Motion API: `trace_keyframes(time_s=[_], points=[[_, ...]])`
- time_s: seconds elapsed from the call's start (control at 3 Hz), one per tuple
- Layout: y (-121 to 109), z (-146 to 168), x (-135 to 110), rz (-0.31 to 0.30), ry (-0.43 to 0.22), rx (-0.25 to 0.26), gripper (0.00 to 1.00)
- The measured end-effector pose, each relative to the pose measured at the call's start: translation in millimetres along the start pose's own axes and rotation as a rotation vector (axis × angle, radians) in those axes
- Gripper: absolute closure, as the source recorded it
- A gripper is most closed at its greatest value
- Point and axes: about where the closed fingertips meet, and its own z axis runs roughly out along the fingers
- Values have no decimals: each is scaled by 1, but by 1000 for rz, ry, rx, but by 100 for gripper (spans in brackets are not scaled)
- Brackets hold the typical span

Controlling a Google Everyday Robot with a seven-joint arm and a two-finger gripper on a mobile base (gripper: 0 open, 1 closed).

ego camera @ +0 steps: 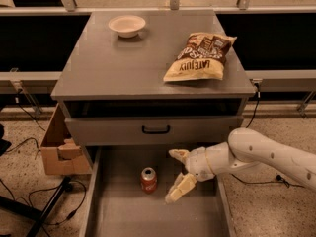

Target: Place coke can into middle drawer

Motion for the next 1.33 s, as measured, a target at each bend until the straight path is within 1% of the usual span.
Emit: trace_keyframes(time_s=[0.33, 0.67, 1.0, 1.33], points=[[0, 2, 1, 0, -2, -1, 0], [6, -12, -3, 14, 69, -20, 0], [23, -55, -10, 40, 167, -53, 0], [73, -118, -20, 94, 264, -129, 0]])
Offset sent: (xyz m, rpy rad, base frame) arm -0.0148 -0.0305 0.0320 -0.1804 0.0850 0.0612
